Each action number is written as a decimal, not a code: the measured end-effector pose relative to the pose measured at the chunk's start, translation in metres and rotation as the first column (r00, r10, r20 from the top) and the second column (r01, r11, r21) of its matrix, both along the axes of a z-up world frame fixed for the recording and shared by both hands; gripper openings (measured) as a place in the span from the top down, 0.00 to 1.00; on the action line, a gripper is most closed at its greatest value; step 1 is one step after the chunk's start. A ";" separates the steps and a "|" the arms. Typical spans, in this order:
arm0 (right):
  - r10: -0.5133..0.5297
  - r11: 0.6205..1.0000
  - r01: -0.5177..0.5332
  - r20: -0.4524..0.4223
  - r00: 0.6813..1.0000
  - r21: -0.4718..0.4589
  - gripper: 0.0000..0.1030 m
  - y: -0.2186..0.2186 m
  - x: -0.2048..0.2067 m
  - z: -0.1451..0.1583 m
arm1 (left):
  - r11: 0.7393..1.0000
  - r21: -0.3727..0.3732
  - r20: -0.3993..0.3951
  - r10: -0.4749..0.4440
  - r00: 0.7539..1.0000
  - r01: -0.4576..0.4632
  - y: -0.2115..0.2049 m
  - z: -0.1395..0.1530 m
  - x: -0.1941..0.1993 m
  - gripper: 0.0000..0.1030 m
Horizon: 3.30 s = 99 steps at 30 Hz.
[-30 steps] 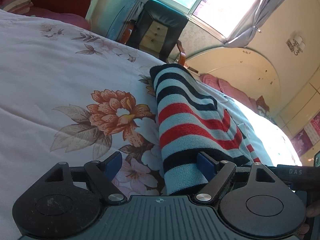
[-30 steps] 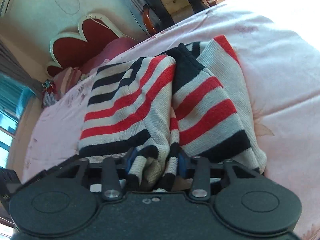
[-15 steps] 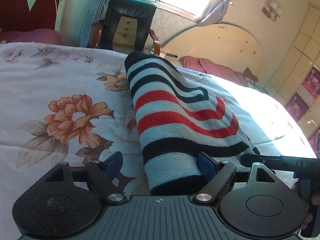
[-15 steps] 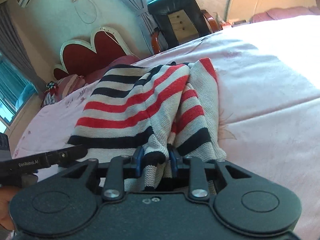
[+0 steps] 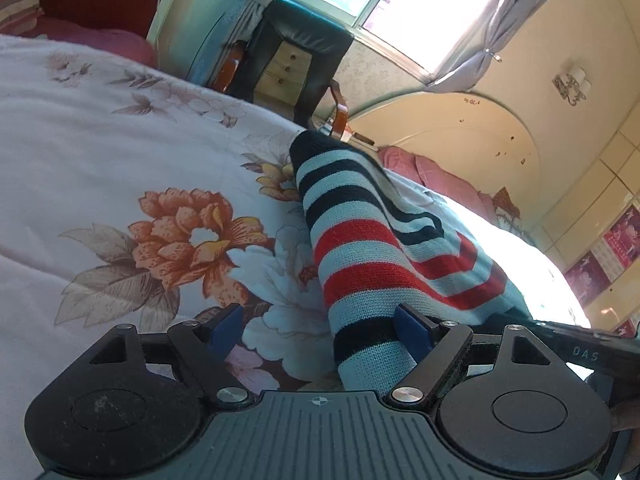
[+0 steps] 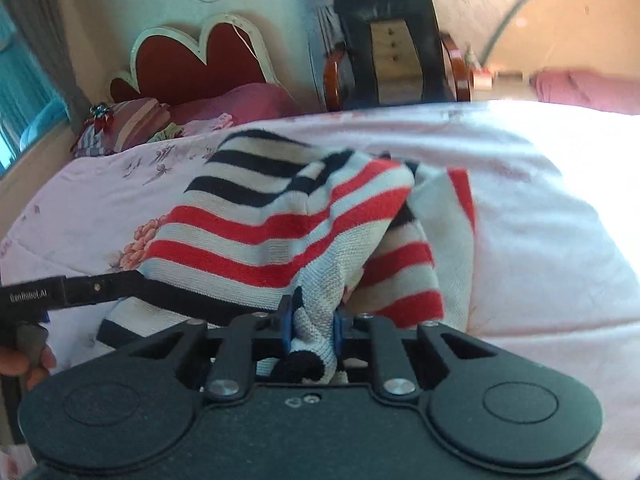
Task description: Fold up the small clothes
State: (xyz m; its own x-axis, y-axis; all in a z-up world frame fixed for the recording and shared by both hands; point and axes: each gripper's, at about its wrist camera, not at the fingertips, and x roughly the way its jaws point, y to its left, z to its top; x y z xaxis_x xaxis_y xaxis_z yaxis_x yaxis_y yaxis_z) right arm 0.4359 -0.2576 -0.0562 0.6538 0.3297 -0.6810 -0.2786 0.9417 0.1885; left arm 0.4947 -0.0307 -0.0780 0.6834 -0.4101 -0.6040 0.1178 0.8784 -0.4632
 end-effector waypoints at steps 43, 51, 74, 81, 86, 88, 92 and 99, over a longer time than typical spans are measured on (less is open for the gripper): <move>-0.032 0.994 0.038 0.055 0.998 -0.107 0.90 -0.035 -0.075 -0.005 | 0.888 0.405 0.238 -0.331 0.913 0.217 -0.101 0.051 -0.087 0.34; -0.124 0.991 0.128 0.135 0.983 -0.022 0.83 -0.049 0.004 0.013 | 0.890 0.393 0.222 -0.338 0.915 0.233 -0.108 0.064 0.003 0.34; -0.074 0.996 0.080 0.122 0.990 -0.040 0.71 -0.050 -0.013 0.013 | 0.859 0.454 0.116 -0.320 0.940 0.237 -0.100 0.060 -0.036 0.14; -0.067 0.990 0.069 0.019 0.998 -0.124 0.66 -0.046 -0.031 -0.008 | 0.885 0.409 0.055 -0.266 0.962 0.222 -0.090 0.048 -0.041 0.13; -0.130 0.988 0.129 -0.003 0.992 0.081 0.40 -0.079 -0.030 0.014 | 0.955 0.153 -0.002 -0.258 0.966 0.255 -0.051 0.048 -0.023 0.13; -0.172 0.965 0.180 -0.060 0.983 0.193 0.24 -0.104 -0.021 0.009 | 0.968 -0.042 -0.067 -0.250 0.966 0.248 -0.030 0.034 -0.008 0.13; -0.112 0.862 0.231 -0.275 0.955 0.451 0.29 -0.150 0.009 -0.030 | 0.951 -0.240 -0.173 -0.238 0.956 0.194 -0.008 0.004 0.013 0.13; 0.057 0.805 0.156 -0.335 0.941 0.573 0.45 -0.150 0.043 -0.068 | 0.918 -0.334 -0.171 -0.281 0.944 0.213 -0.017 -0.017 0.036 0.13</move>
